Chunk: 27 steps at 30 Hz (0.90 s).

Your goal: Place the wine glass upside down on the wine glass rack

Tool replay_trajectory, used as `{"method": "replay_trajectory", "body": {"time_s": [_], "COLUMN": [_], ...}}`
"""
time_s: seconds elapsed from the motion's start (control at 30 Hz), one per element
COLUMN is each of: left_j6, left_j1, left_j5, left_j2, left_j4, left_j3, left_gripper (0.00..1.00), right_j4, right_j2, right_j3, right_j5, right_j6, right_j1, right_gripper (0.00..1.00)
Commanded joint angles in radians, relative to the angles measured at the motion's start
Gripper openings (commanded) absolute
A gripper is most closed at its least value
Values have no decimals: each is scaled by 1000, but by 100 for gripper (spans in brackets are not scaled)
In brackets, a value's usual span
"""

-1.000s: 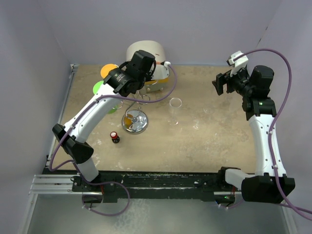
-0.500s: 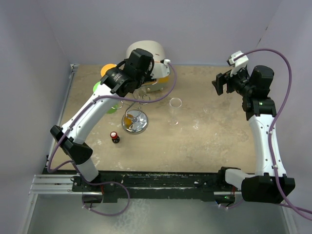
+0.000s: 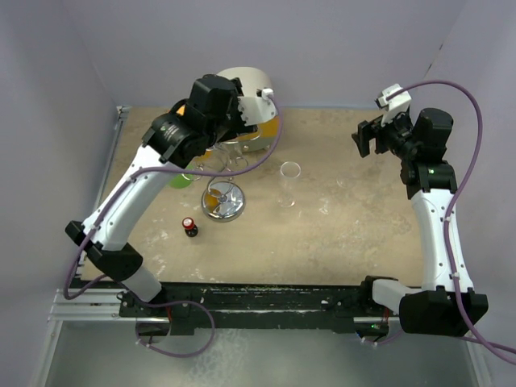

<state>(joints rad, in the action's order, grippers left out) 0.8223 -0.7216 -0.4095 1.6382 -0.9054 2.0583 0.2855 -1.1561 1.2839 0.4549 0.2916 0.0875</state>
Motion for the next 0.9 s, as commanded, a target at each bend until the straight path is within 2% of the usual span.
{"method": "replay_trajectory", "body": {"time_s": [0.0, 0.17, 0.3, 0.63, 0.87], "left_j6": [-107, -201, -254, -295, -287], "left_j1": [-4, -3, 3, 50, 51], "left_j5": [143, 206, 195, 215, 202], "left_j2": [-123, -199, -237, -291, -289], "left_j4": [82, 129, 152, 169, 177], "left_j3": [19, -14, -35, -79, -78], "left_gripper": [77, 85, 100, 99, 99], "right_j4": [-16, 39, 91, 223, 244], "right_j2": [2, -26, -79, -300, -370], "right_j3": [23, 69, 113, 231, 244], "right_j5": [-97, -258, -349, -406, -390], "right_j6": [22, 23, 12, 12, 9], "right_j1": [8, 8, 8, 8, 6], "right_gripper": [85, 83, 81, 69, 61]}}
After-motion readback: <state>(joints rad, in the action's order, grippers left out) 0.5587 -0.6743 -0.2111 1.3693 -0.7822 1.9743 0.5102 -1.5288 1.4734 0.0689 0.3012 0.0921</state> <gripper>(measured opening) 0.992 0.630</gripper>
